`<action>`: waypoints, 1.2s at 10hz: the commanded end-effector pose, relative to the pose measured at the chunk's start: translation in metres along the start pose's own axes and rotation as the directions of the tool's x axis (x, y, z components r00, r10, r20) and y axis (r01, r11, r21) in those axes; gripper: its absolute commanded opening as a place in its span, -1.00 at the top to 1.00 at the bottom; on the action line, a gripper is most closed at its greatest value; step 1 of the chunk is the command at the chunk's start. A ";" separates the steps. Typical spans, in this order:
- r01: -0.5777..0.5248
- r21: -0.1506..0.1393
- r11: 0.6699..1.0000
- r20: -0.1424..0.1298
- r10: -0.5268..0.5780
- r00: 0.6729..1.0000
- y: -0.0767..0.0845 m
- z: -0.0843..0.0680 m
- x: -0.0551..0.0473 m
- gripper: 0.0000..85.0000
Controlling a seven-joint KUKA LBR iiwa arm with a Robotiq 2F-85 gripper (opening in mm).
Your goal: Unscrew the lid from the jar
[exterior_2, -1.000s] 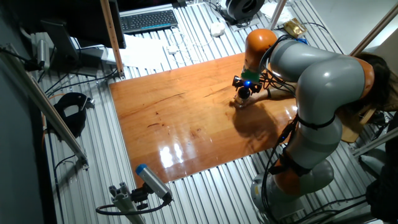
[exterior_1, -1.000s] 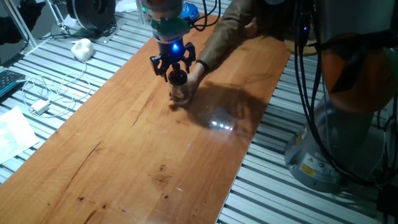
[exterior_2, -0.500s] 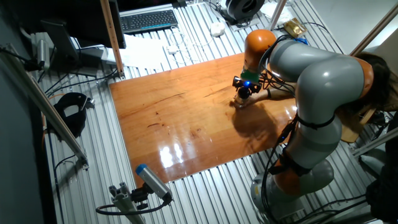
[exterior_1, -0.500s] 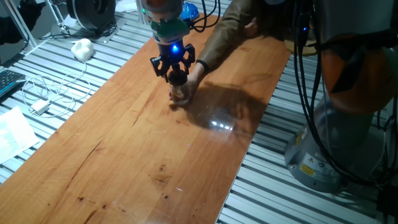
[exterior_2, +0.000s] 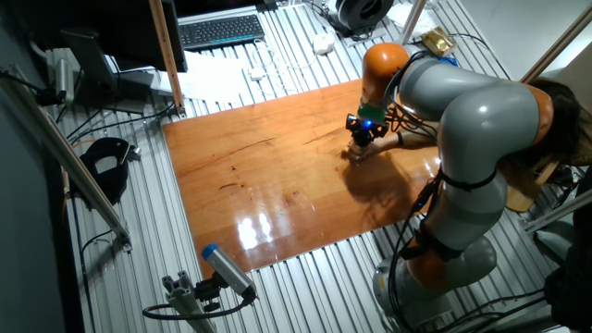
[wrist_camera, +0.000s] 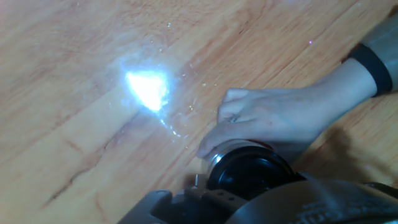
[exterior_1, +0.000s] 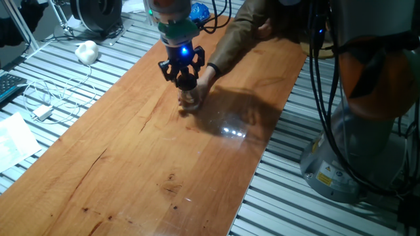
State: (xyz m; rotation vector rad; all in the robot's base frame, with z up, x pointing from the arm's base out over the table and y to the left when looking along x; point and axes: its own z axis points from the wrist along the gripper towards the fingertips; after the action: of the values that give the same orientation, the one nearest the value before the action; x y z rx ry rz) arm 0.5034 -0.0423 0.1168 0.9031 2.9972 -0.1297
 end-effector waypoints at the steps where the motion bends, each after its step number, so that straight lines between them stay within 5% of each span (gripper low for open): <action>1: 0.053 0.005 0.999 -0.003 -0.053 0.999 0.000 0.000 0.000 0.20; 5: 0.281 0.024 0.960 -0.042 -0.279 0.959 0.005 -0.007 -0.004 0.20; 9: 0.306 0.013 0.952 -0.035 -0.305 0.952 0.008 -0.009 -0.002 0.20; 12: 0.397 0.019 0.918 -0.041 -0.396 0.917 0.014 -0.016 0.000 0.20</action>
State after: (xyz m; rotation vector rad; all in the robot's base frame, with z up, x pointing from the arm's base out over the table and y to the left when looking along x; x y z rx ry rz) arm 0.5112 -0.0273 0.1339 0.2725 3.1779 -0.1587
